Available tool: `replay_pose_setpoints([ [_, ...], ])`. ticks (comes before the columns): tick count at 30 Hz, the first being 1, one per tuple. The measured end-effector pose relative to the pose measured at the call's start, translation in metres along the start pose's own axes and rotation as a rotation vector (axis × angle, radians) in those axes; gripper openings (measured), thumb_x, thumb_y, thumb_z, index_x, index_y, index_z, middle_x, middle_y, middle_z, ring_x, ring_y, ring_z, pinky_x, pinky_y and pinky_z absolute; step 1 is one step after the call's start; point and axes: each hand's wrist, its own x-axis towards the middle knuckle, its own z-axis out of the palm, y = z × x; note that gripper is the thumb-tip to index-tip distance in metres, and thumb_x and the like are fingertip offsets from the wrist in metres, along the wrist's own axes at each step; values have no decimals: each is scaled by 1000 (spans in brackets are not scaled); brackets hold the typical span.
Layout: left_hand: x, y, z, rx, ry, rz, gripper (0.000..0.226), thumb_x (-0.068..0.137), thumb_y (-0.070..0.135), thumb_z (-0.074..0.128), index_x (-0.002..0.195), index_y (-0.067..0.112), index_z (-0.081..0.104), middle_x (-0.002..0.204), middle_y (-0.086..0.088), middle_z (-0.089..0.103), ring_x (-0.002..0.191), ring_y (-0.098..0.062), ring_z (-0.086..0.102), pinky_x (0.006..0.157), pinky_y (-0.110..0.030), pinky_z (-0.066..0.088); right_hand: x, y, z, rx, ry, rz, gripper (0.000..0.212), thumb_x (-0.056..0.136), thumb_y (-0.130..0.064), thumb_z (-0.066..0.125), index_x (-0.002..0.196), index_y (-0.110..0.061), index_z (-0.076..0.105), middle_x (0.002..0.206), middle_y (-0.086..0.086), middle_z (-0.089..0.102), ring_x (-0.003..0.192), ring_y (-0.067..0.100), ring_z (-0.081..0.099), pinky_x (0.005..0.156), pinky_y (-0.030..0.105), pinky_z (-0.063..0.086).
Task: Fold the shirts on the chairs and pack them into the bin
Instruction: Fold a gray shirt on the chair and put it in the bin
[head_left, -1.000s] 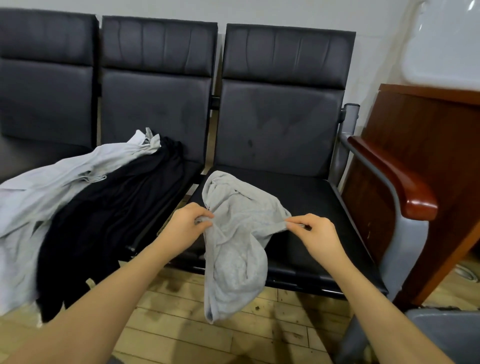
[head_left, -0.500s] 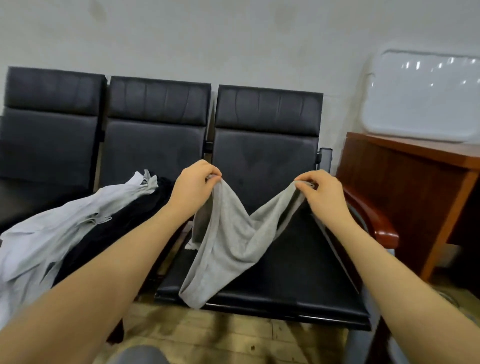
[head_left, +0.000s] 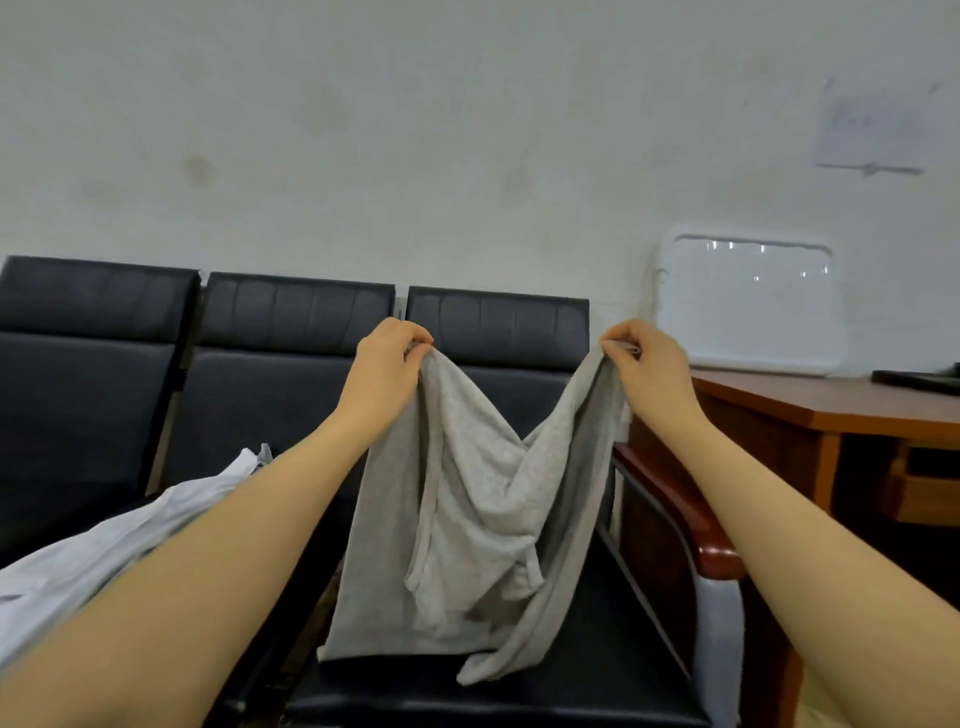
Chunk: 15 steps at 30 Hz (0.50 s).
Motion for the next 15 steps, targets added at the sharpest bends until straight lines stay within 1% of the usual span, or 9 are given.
replay_pose_setpoints([
  [2, 6, 7, -1, -38, -15, -34, 21, 98, 7, 44, 113, 7, 59, 110, 0, 51, 97, -8, 47, 87, -19, 35, 1, -3, -7, 16, 7, 22, 10, 96, -11, 51, 92, -15, 59, 93, -2, 58, 90, 10, 50, 71, 10, 31],
  [4, 9, 10, 0, -32, -67, -72, 30, 99, 4, 37, 126, 9, 50, 118, -1, 44, 101, -9, 44, 89, -19, 32, 2, -4, -13, 20, 1, 36, 11, 97, -10, 49, 94, -15, 59, 97, -1, 58, 92, 10, 51, 76, 14, 32],
  [7, 10, 5, 2, 131, -161, -29, 45, 92, -8, 33, 133, 9, 41, 124, -8, 39, 112, -19, 40, 91, -20, 30, 0, -2, -21, 0, -40, 52, 24, 100, -8, 39, 104, -12, 62, 105, 0, 54, 99, 11, 49, 82, 19, 32],
  [9, 10, 1, 2, 253, -174, 13, 48, 88, -11, 35, 132, 8, 42, 122, -13, 40, 112, -24, 37, 87, -22, 29, -3, -1, -26, -34, -69, 70, 31, 102, -7, 31, 108, -11, 61, 108, 1, 49, 100, 13, 46, 83, 21, 31],
  [11, 11, -1, 1, 325, -170, 38, 47, 87, -10, 37, 129, 8, 47, 117, -14, 41, 106, -26, 36, 83, -25, 30, -4, -1, -30, -56, -67, 75, 32, 102, -7, 28, 106, -12, 59, 106, 2, 47, 102, 17, 47, 84, 23, 33],
  [13, 13, 1, -1, 374, -163, 56, 39, 90, -4, 40, 124, 10, 53, 112, -13, 40, 101, -26, 36, 81, -29, 33, -4, -1, -33, -119, -64, 82, 29, 102, -13, 31, 106, -15, 60, 104, 3, 45, 107, 23, 46, 94, 33, 36],
  [14, 14, 2, -2, 390, -158, 61, 32, 94, 3, 41, 121, 12, 56, 111, -12, 39, 100, -26, 36, 81, -30, 32, -4, -1, -35, -166, -73, 85, 26, 101, -19, 35, 107, -19, 61, 104, 2, 43, 108, 25, 44, 98, 39, 36],
  [15, 15, 5, -3, 396, -161, 59, 26, 98, 13, 42, 117, 15, 58, 110, -10, 38, 99, -26, 34, 80, -31, 29, -4, -1, -38, -212, -93, 89, 22, 99, -25, 41, 107, -24, 61, 104, 2, 40, 108, 25, 41, 101, 41, 34],
])
